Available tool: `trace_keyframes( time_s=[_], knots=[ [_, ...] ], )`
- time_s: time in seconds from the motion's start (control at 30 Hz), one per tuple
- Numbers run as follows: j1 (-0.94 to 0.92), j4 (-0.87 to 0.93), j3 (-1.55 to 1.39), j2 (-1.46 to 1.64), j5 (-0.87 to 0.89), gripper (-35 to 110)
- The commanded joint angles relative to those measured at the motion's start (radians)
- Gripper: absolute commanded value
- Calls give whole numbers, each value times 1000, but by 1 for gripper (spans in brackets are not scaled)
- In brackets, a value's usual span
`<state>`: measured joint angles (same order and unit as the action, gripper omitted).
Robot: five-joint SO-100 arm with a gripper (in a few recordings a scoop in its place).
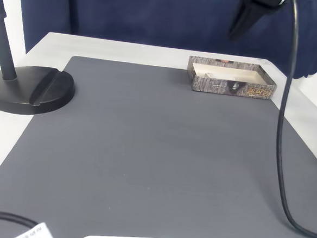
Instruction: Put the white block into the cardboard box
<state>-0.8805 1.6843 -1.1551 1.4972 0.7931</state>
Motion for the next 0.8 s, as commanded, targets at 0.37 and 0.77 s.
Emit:
trace_keyframes(
  time_s=[0.37, 0.77],
  knots=[
    [554, -77, -482, 426, -635, -2],
    [798, -334, -795, 566, -742, -2]
  ],
)
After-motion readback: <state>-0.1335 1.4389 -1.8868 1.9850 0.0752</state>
